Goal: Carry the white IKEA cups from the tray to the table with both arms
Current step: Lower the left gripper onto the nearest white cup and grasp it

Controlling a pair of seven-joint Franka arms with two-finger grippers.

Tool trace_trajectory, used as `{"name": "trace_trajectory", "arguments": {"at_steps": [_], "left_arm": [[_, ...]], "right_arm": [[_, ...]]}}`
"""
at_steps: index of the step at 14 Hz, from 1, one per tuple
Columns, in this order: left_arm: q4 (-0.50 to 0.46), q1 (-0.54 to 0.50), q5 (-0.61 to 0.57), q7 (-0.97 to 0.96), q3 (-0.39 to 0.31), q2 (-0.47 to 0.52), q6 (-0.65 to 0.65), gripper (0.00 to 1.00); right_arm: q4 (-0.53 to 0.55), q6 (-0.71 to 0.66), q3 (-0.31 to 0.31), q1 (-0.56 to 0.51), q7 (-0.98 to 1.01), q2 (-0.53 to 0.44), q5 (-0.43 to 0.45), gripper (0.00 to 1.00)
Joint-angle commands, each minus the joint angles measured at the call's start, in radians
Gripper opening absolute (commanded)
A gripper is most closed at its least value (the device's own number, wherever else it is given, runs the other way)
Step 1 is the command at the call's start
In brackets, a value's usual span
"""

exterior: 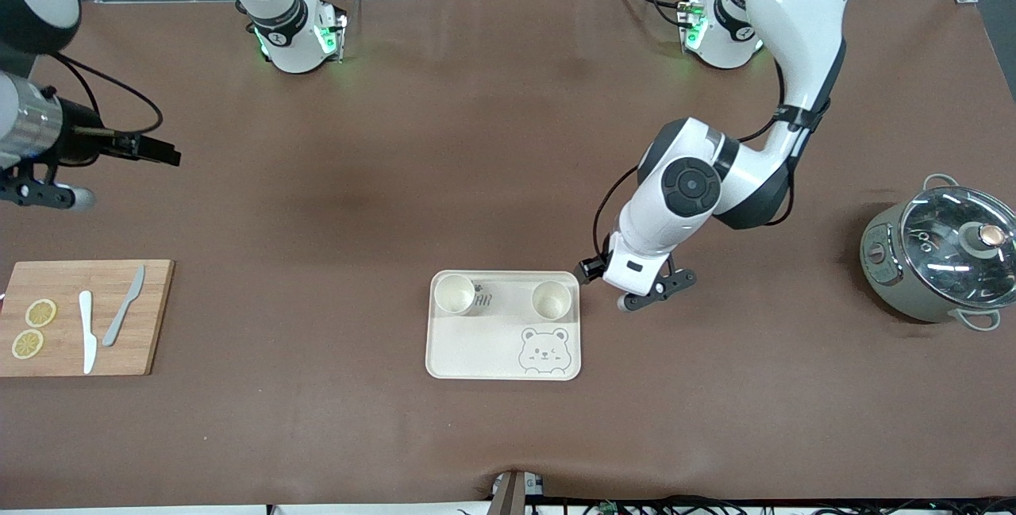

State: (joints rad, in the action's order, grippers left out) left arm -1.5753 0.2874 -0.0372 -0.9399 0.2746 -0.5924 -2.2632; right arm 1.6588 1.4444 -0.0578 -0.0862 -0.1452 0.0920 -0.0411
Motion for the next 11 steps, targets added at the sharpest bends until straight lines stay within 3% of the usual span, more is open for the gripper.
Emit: {"name": "trace_trajectory", "arguments": {"at_steps": [1, 4, 5, 8, 10, 11], "left_arm": [[0.031, 0.036, 0.008, -0.031, -0.011, -0.061, -0.091, 0.69], [0.031, 0.053, 0.008, -0.054, -0.012, -0.099, -0.17, 0.64], [0.031, 0.059, 0.004, -0.054, -0.014, -0.115, -0.189, 0.54], [0.034, 0.078, -0.027, -0.054, -0.024, -0.155, -0.253, 0.48], [0.037, 0.079, -0.029, -0.054, -0.026, -0.176, -0.256, 0.27], [0.038, 0.079, -0.033, -0.053, -0.028, -0.181, -0.259, 0.22]], "right_arm": [[-0.051, -0.003, -0.004, -0.01, 0.006, 0.075, 0.009, 1.0], [-0.178, 0.022, -0.005, -0.009, 0.007, 0.196, 0.013, 1.0], [-0.232, 0.016, -0.005, -0.006, 0.004, 0.24, 0.007, 1.0], [-0.232, 0.063, -0.01, 0.037, -0.011, 0.262, -0.031, 1.0], [-0.228, 0.065, -0.011, 0.052, -0.013, 0.27, -0.048, 1.0], [-0.211, 0.068, -0.01, 0.075, -0.014, 0.279, -0.069, 1.0]]}}
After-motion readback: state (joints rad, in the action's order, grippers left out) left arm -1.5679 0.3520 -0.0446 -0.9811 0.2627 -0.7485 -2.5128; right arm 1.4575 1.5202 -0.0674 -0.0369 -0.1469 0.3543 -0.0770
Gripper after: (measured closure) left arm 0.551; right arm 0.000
